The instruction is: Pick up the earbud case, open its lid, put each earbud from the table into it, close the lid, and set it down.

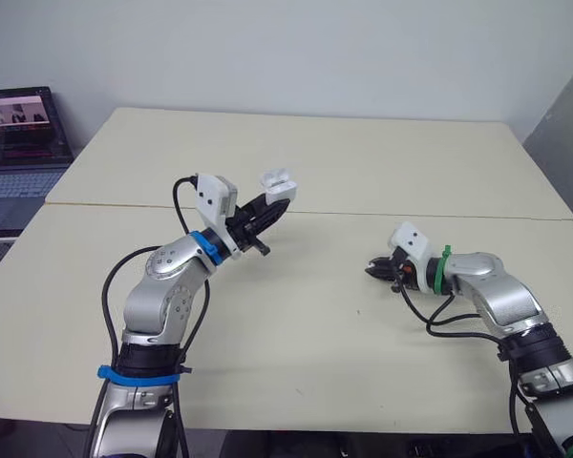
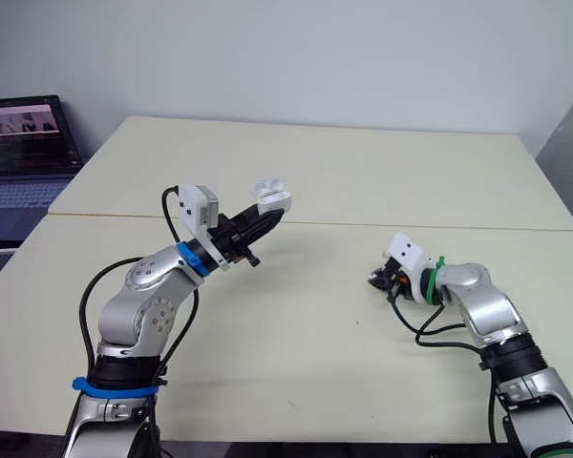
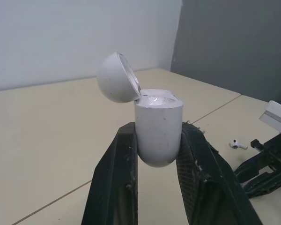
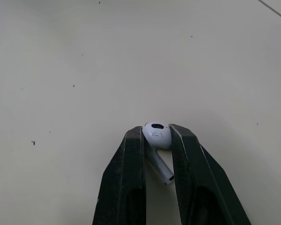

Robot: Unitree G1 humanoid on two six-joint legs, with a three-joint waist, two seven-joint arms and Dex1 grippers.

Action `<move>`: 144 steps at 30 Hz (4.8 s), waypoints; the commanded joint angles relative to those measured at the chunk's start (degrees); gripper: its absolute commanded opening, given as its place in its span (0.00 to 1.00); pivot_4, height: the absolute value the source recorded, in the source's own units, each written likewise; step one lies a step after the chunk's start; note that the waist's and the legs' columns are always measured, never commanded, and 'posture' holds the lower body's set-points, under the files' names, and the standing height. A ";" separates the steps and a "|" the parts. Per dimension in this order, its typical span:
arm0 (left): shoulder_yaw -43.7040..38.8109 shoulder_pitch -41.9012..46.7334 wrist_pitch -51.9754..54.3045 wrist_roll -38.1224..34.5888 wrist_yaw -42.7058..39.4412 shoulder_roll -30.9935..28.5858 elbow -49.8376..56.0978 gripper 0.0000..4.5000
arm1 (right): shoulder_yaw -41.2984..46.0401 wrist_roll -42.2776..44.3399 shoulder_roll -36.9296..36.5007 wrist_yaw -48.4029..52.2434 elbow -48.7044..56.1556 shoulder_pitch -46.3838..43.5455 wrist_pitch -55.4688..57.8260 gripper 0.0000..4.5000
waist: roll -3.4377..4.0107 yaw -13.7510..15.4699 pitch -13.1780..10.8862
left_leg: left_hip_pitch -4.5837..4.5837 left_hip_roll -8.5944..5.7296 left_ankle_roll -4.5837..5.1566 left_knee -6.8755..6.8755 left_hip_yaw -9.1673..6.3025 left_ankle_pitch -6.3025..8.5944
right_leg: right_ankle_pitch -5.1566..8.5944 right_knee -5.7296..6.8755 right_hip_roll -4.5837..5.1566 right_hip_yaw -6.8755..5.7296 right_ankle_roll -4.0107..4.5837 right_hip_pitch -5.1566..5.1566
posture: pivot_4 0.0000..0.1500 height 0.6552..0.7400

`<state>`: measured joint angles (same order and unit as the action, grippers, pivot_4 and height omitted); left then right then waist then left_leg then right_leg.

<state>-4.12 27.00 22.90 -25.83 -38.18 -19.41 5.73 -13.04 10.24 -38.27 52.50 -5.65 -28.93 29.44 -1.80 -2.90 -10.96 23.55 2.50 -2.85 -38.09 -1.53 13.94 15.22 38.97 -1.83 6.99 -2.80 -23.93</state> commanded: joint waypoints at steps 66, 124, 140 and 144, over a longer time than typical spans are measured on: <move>1.40 -5.52 -2.38 -1.82 2.18 2.76 6.12 0.16 | 7.59 -12.64 -34.92 25.83 -13.03 18.50 -23.63 0.46 | -0.02 -0.21 -0.02 | -0.83 -0.02 0.02 0.01 0.24 0.01 | 0.17 -0.03 0.02 0.24 -0.37 0.74 | 1.00 1.00; 6.04 1.84 -10.80 3.11 0.90 8.60 -1.87 0.16 | 19.96 28.71 35.16 -35.62 23.80 -10.34 28.54 0.09 | 0.03 -0.56 0.00 | -0.48 0.05 -0.12 0.22 0.07 -0.06 | 0.10 -0.07 -0.05 0.10 -0.37 0.40 | 1.00 1.00; 6.25 2.19 -10.53 3.25 0.82 8.87 -1.74 0.16 | 17.33 27.49 33.81 -37.11 22.40 -8.44 27.16 0.39 | 0.03 -0.66 0.00 | -0.46 0.05 -0.12 0.26 0.08 -0.05 | 0.13 -0.12 -0.05 0.10 -0.36 0.37 | 1.00 1.00; 6.30 2.12 -10.22 3.29 0.64 9.00 -1.57 0.16 | 17.45 27.49 33.42 -37.18 22.00 -8.57 26.36 0.62 | 0.03 -0.66 0.00 | -0.44 0.05 -0.12 0.26 0.07 -0.06 | 0.13 -0.14 -0.05 0.11 -0.36 0.36 | 1.00 1.00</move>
<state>1.97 27.73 14.49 -21.55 -36.82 -10.96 0.42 4.35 38.28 -4.21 16.13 17.15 -37.93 55.86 -1.77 -3.57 -10.96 23.12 2.55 -2.97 -37.83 -1.45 13.89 15.35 38.82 -1.89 7.10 -3.15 -23.57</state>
